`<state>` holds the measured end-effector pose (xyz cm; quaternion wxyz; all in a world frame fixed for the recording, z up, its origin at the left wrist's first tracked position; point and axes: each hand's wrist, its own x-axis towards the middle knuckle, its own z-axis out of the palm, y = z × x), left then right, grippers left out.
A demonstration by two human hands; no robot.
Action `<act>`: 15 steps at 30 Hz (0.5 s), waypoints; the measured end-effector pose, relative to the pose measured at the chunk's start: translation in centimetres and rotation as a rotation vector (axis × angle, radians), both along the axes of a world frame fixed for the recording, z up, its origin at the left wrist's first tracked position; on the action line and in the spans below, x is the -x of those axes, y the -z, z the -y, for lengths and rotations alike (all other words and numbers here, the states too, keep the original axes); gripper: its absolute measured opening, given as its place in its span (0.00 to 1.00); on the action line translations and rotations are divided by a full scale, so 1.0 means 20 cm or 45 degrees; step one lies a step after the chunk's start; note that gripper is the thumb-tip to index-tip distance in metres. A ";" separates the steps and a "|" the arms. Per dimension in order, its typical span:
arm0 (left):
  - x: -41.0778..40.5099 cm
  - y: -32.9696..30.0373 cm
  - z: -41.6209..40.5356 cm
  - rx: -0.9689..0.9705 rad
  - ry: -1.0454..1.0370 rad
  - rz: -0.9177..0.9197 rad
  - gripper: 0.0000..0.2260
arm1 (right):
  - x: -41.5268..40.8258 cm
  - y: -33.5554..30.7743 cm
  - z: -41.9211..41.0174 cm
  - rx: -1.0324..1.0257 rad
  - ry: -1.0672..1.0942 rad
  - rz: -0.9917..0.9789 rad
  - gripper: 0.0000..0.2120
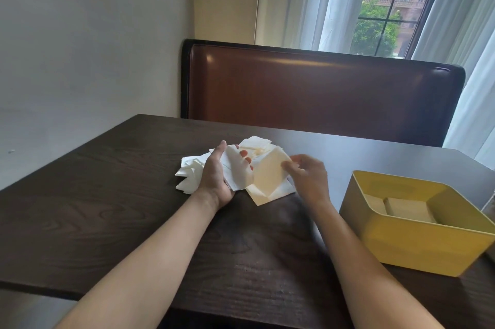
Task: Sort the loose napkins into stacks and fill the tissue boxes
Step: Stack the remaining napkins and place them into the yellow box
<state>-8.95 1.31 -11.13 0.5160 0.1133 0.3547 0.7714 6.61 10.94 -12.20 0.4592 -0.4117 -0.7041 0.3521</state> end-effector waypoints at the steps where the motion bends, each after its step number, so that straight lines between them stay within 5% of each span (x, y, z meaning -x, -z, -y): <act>1: 0.00 0.00 0.01 0.002 -0.004 -0.006 0.14 | 0.00 -0.02 0.02 0.025 -0.042 -0.119 0.07; 8: -0.02 -0.01 0.02 0.093 0.174 -0.122 0.25 | -0.02 -0.12 0.11 0.440 -0.608 -0.626 0.08; 15: -0.12 0.00 0.03 0.159 0.566 -0.276 0.34 | 0.02 -0.07 0.13 0.181 -0.437 -0.201 0.06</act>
